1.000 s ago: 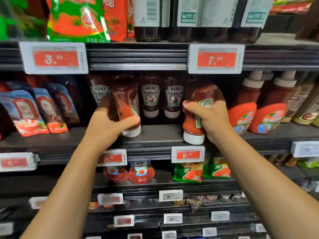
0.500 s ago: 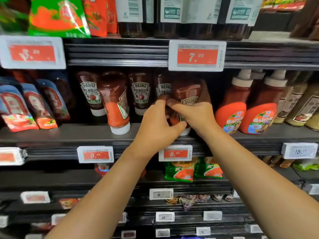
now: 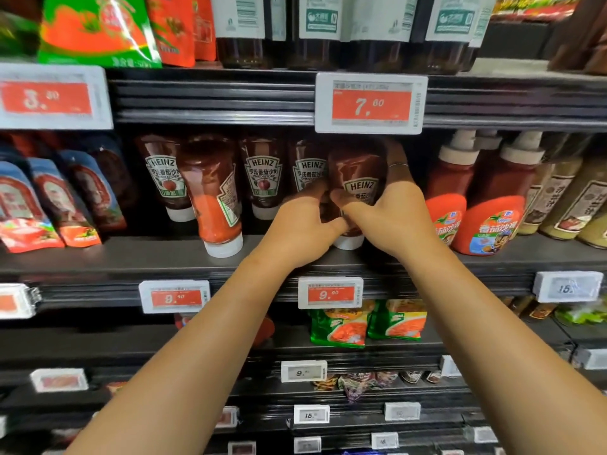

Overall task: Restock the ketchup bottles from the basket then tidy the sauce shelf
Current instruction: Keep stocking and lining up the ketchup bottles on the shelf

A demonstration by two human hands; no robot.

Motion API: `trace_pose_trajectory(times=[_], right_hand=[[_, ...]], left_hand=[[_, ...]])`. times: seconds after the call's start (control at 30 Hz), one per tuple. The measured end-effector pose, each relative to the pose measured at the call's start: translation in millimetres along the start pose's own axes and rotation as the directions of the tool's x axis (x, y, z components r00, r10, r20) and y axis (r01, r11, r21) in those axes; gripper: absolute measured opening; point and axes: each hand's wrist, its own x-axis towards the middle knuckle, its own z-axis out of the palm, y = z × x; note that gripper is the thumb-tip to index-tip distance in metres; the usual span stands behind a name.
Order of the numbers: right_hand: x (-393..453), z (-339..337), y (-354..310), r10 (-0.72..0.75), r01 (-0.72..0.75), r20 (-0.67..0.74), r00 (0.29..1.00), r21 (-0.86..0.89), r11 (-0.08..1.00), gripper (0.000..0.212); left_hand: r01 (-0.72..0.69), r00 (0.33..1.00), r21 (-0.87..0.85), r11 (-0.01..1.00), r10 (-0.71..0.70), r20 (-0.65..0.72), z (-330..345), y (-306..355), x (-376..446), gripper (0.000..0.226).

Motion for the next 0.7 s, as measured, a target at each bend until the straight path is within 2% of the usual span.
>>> trace_pose_trajectory(times=[0.1, 0.17, 0.27, 0.4, 0.53, 0.63, 0.7], right_hand=[[-0.8, 12.4, -2.2, 0.027, -0.030, -0.076, 0.997, -0.041, 0.999, 0.083], [0.6, 17.8, -2.6, 0.033, -0.034, -0.112, 0.993, -0.005, 0.999, 0.084], [3.8, 23.5, 0.6, 0.006, -0.008, -0.183, 0.983, -0.014, 1.000, 0.093], [8.5, 31.9, 7.9, 0.001, -0.014, -0.272, 0.962, -0.043, 0.999, 0.092], [11.8, 40.7, 13.2, 0.024, -0.040, -0.230, 0.973, -0.066, 0.997, 0.108], [9.7, 48.3, 18.7, 0.063, -0.064, -0.240, 0.969, 0.004, 0.998, 0.109], [10.9, 51.5, 24.1, 0.096, -0.106, -0.249, 0.964, -0.023, 0.994, 0.104]], left_hand=[[-0.031, 0.988, 0.123, 0.992, 0.049, -0.144, -1.8, 4.6, -4.4, 0.027], [-0.040, 0.961, 0.240, 0.970, 0.104, -0.257, -6.7, 10.4, -6.1, 0.026], [-0.057, 0.900, 0.387, 0.920, 0.215, -0.379, -14.0, 19.2, -2.0, 0.043], [-0.131, 0.868, 0.476, 0.870, 0.332, -0.369, -21.1, 24.0, 11.1, 0.071], [-0.048, 0.938, 0.629, 0.776, 0.250, -0.238, -20.4, 17.6, 38.3, 0.088], [-0.055, 0.941, 0.688, 0.724, 0.268, -0.206, -16.9, 6.5, 48.2, 0.087], [-0.068, 0.928, 0.702, 0.709, 0.303, -0.216, -14.8, 0.1, 49.4, 0.083]])
